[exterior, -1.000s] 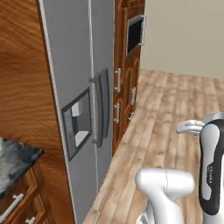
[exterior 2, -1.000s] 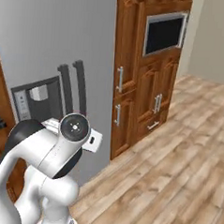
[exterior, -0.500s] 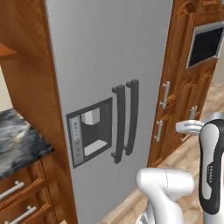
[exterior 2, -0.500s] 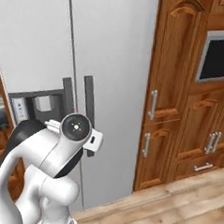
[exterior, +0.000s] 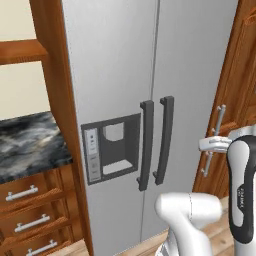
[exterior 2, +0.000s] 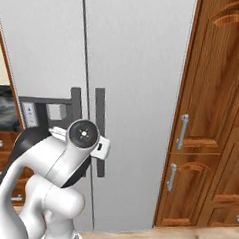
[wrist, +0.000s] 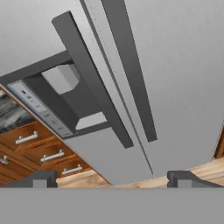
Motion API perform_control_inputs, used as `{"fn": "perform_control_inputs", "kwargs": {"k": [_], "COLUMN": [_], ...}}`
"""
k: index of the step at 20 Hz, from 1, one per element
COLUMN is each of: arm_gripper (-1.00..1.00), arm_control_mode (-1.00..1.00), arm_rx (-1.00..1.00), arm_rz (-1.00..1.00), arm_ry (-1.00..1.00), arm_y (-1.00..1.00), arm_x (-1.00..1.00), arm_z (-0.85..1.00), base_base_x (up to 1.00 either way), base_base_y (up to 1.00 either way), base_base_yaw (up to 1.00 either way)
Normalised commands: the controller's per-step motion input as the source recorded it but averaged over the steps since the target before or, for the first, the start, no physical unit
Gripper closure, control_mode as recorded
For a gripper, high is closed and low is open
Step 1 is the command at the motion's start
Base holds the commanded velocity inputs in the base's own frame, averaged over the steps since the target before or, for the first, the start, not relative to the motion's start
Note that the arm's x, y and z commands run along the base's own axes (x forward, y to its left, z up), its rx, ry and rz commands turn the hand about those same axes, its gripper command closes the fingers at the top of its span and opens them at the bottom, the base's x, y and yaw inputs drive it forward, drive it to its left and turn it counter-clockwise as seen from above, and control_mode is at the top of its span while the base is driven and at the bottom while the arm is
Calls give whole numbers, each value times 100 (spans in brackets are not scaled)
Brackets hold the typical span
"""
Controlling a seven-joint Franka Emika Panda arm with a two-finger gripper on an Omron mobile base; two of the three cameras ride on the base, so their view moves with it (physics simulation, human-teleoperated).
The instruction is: Place one of the steaks on the plate and the other in the bowl. Then place the bowl in the fridge.
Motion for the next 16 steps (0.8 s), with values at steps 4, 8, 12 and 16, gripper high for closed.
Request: {"fn": "perform_control_inputs", "kwargs": {"k": [4,8,12,16], "arm_gripper": [-100,-100,-100,-100], "arm_control_mode": [100,100,100,100], "arm_rx": [0,0,0,0], "arm_rz": [0,0,0,0], "arm_ry": [0,0,0,0], "arm_y": [0,0,0,0], "arm_x": [0,0,0,0], "arm_z": [0,0,0,0], "base_base_x": [0,0,8,0], "base_base_y": [0,0,-19,-31], "base_base_yaw": [1,4,36,40]}}
